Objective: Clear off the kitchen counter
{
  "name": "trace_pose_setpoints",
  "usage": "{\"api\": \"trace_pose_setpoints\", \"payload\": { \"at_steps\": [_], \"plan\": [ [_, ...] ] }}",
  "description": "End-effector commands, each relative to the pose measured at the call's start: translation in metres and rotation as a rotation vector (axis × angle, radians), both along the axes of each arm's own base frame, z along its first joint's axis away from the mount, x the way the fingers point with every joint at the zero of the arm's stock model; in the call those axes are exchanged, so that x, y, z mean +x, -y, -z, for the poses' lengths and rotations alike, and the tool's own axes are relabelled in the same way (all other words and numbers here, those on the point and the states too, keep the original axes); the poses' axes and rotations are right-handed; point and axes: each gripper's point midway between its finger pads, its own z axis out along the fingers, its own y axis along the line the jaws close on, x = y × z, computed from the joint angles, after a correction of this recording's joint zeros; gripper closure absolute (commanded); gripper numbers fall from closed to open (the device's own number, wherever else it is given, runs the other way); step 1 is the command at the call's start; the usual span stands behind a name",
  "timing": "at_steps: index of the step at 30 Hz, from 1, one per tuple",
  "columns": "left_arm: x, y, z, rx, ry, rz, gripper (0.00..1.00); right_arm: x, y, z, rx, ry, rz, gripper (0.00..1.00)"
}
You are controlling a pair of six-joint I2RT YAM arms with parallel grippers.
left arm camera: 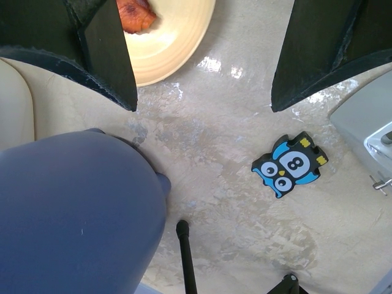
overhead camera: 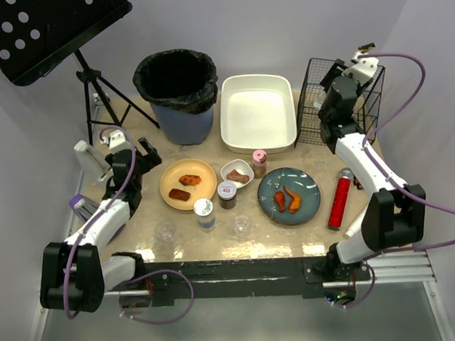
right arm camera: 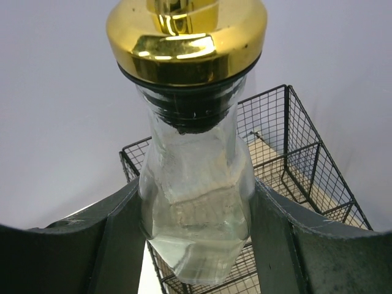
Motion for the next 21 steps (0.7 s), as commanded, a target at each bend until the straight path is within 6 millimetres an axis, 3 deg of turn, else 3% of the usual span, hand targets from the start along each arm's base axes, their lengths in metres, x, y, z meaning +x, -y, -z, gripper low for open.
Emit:
{"api": "trace_pose_setpoints", "payload": {
  "at_steps": [1,13,21],
  "plan": [
    [0.008,0.004,-0.014,0.006,0.053,0.024,0.06,-0.012,0.014,-0.065,0.013,0.239,0.046,1.00],
    [0.008,0.005,-0.012,0.007,0.048,0.029,0.06,0.015,0.012,-0.028,-0.096,0.147,0.029,1.00],
    [0.008,0.005,-0.013,0.008,0.049,0.031,0.06,0.033,-0.001,-0.009,-0.161,0.094,-0.049,1.00]
  ]
}}
